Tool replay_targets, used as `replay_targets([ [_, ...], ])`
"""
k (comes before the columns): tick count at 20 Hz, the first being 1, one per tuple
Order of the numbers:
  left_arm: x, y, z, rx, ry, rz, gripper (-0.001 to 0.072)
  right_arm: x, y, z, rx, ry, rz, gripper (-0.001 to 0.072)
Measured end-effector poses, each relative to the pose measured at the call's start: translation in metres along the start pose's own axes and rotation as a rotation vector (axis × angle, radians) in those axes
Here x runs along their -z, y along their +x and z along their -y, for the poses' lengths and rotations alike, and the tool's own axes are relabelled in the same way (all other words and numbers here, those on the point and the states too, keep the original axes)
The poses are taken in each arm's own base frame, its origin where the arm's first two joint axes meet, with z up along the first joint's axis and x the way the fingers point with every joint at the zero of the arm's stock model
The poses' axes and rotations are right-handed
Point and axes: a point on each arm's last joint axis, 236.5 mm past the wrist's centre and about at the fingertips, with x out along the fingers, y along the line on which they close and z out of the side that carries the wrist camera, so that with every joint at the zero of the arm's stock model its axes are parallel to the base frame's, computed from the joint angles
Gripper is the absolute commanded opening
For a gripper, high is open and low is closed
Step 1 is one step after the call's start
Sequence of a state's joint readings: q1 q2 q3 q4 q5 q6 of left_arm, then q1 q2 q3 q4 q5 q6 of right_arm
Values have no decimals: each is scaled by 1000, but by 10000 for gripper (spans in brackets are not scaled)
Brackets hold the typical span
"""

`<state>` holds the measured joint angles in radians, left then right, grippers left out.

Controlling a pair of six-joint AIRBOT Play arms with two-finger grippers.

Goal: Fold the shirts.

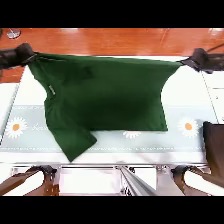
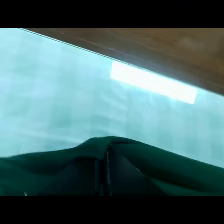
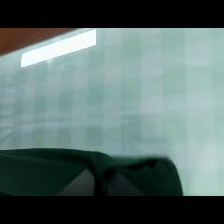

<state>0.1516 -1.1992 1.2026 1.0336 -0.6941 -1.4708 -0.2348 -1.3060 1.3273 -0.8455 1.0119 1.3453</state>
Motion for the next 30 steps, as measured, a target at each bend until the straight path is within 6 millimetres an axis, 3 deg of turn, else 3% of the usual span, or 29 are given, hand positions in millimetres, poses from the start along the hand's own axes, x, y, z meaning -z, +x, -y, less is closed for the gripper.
replay_targets([
  [4, 15, 62, -17, 0, -115, -11, 19, -26, 81, 16, -41, 66, -37, 30],
  [7, 32, 85, -23, 1, -167, -56, 19, -28, 119, 30, -52, 137, -86, 31],
  [12, 68, 86, -29, 16, -179, -210, 20, 1, 128, 39, -77, 158, -246, 31],
  [19, 171, 71, -54, 7, -77, -579, 20, 66, 122, 73, 50, 80, -512, 32],
  [20, 179, 71, -57, 2, -72, -606, 37, 75, 123, 76, 63, 81, -541, 61],
  [21, 188, 70, -60, -1, -72, -634, 237, 86, 125, 79, 77, 84, -574, 359],
  [22, 193, 69, -63, -3, -76, -653, 690, 95, 126, 83, 98, 93, -600, 633],
  [26, 187, 47, -76, -14, -115, -730, 700, 108, 115, 92, 153, 125, -657, 620],
  [30, 165, -8, -102, -47, -191, -760, 700, 95, 66, 108, 242, 120, -636, 620],
])
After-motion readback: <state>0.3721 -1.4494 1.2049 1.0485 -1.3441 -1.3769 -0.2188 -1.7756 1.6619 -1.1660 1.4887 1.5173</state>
